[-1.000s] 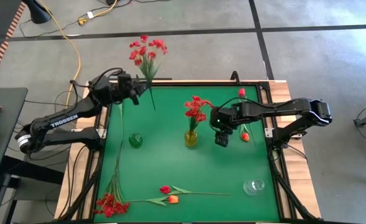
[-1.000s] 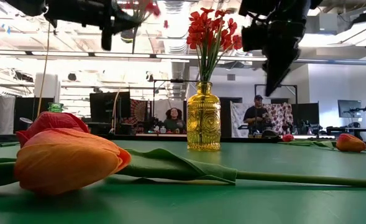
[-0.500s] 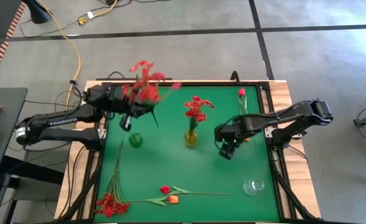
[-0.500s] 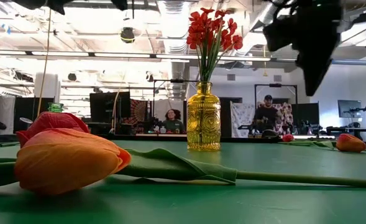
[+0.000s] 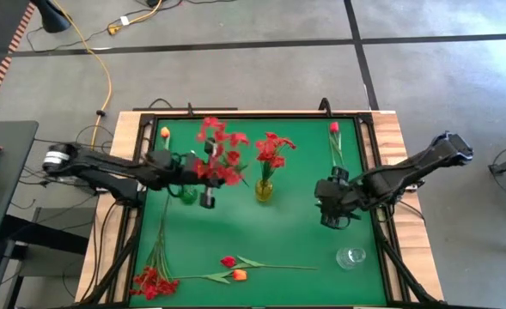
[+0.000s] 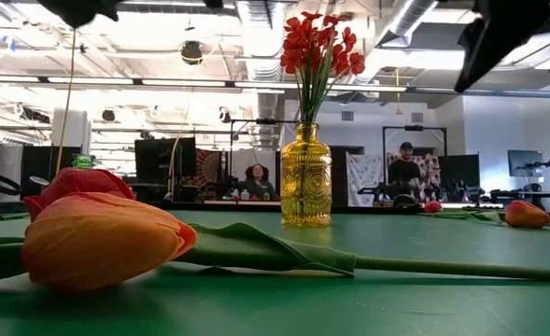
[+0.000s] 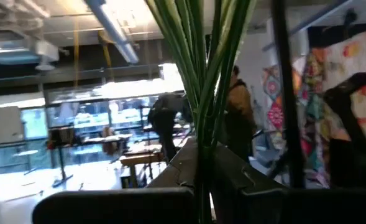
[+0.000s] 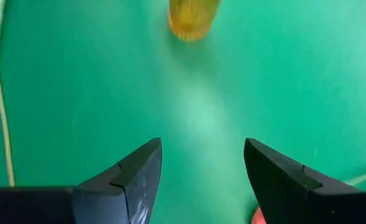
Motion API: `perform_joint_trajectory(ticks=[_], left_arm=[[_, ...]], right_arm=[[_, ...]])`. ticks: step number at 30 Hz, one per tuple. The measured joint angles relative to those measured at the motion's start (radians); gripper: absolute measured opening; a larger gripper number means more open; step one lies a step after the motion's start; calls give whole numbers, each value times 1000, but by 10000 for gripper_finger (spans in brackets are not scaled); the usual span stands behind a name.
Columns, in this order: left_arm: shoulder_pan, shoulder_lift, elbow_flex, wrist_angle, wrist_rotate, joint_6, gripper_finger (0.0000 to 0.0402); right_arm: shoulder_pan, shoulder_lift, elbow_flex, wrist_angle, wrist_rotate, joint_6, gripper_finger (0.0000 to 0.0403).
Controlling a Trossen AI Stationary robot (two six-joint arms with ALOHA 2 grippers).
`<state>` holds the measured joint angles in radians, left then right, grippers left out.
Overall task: Sort flowers into vase by color
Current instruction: Put the top red flower into the yellow vase
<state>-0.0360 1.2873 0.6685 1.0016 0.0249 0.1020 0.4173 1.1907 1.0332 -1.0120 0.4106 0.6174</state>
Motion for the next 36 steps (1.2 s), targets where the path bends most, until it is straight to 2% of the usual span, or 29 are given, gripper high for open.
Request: perform_joint_trajectory(ticks=[6,11,23,36], left_arm=[[-4,200,0,224,-14,-15,4],[24,301,0,338,-37,-13,4],[100,336,0,295,4,-20,4],[106,336,0,196,13,-15,4]], right_arm=[[-16,-56,-43,119,23,-2,255],[-47,-58,-44,178,40,37,255],[-56,-58,-44,232,40,64,255],[-100,-58,-44,236,39,55,255]])
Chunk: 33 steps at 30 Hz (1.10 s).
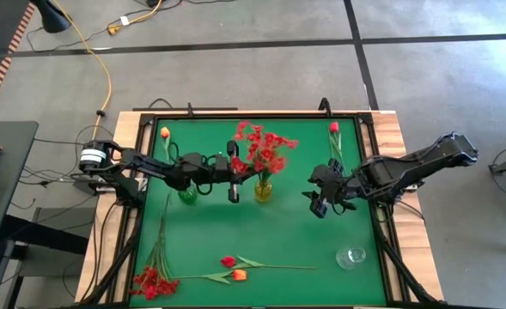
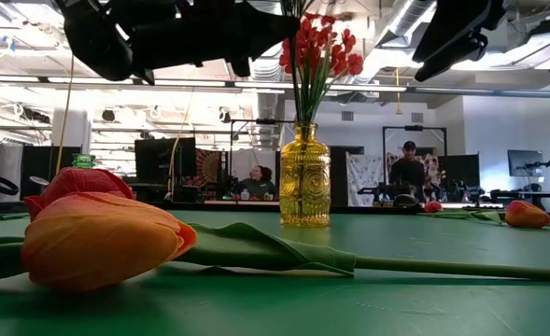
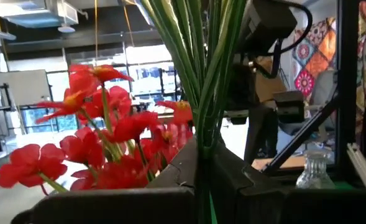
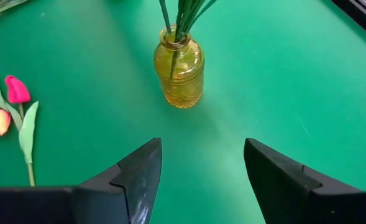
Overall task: Sort flowers into vase by color
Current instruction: Put the top red flower into the yellow vase
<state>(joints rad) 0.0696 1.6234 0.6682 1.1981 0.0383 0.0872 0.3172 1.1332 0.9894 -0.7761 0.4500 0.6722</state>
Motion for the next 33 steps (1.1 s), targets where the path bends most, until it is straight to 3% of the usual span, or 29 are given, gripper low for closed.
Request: perform_joint_trajectory(ticks=[17,27,33], left_arm=[[21,9,0,-167,6,49,4],[39,209,0,109,37,-87,4],[39,228,-2,82,44,-93,4]], right_arm=[[-6,0,0,-1,-4,-29,255],[-4,0,0,-2,-19,-25,255],[-4,0,0,-2,-34,-25,255]])
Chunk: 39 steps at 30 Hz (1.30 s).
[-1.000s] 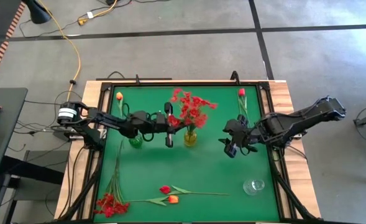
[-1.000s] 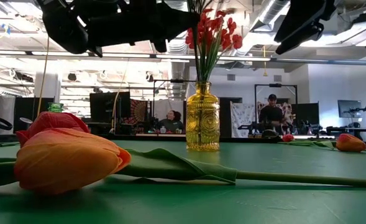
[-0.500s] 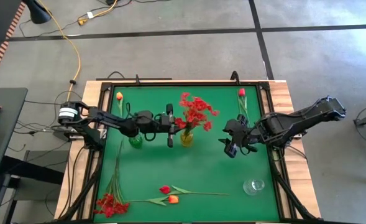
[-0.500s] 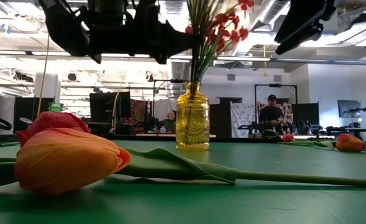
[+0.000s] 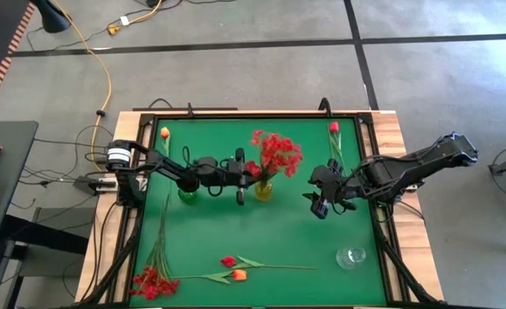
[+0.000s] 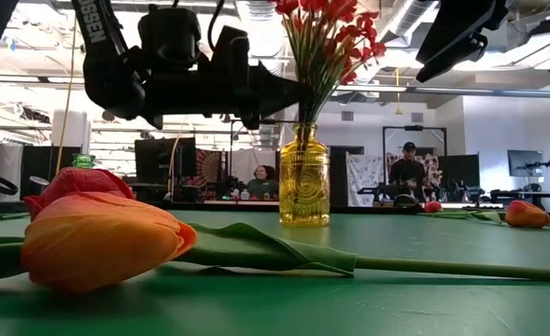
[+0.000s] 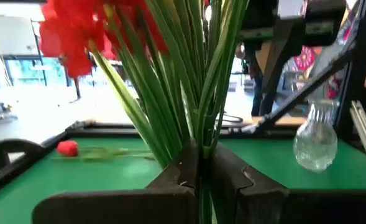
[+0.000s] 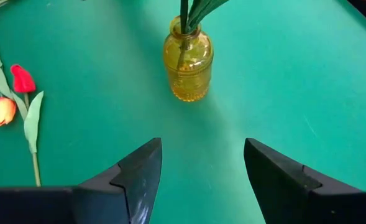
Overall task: Sort flowers into vase by color
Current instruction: Put the top red flower into the yellow vase
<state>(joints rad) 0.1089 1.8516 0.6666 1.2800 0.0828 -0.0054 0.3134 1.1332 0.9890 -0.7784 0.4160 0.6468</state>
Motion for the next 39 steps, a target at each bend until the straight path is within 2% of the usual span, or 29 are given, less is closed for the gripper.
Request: perform_joint_trajectory(ticks=[10,16,23,30,39], left_arm=[[0,-1,0,-96,8,14,4],[0,-1,0,-100,-37,-26,7],[0,-1,0,-102,-49,-46,66],[-1,-1,0,-103,37,-65,129],[0,-1,0,-103,88,-104,146]], right_arm=[[0,0,0,0,1,-1,255],[0,0,0,0,2,0,255],[0,0,0,1,2,0,255],[0,0,0,1,6,-1,255],[0,0,0,1,6,-2,255]])
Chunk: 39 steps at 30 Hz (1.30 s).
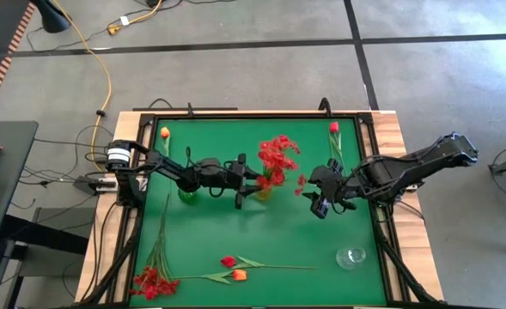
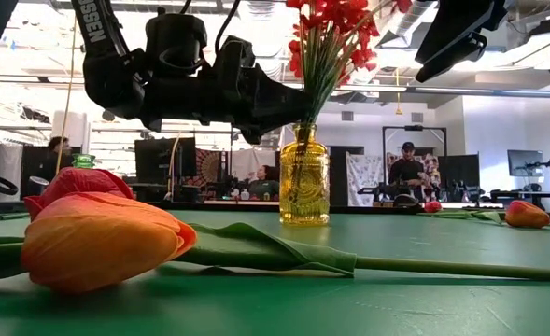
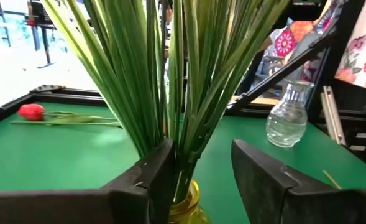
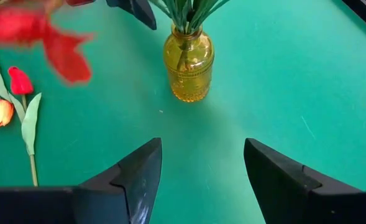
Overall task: Sort flowers into vase by color
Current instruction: Put the top red flower into the yellow vase, then put the red flower into the yellow vase
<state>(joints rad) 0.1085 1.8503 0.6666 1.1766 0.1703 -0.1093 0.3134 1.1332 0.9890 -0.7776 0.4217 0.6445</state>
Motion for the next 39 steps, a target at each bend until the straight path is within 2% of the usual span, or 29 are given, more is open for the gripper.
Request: perform_joint_trajectory(ticks=[7,10,18,25,29,32,36,39], left_arm=[[0,-6,0,-16,50,-10,146],[0,-43,-1,-83,51,8,146],[4,-275,-1,-556,-12,138,146],[-6,-529,42,-1025,-27,91,146],[-56,-659,120,-1343,-28,-4,146],[-107,-728,190,-1567,-70,-158,146],[-164,-785,276,-1793,-99,-451,146],[-194,-798,302,-1923,-63,-743,146]], right_arm=[[0,0,0,0,0,0,255],[0,0,0,0,0,0,255],[0,0,0,0,0,-16,255],[-1,0,0,1,0,-17,255],[-1,0,0,1,0,-29,255],[-1,0,0,3,0,-51,255],[-1,0,0,5,-1,-76,255],[-1,0,0,10,-1,-94,255]])
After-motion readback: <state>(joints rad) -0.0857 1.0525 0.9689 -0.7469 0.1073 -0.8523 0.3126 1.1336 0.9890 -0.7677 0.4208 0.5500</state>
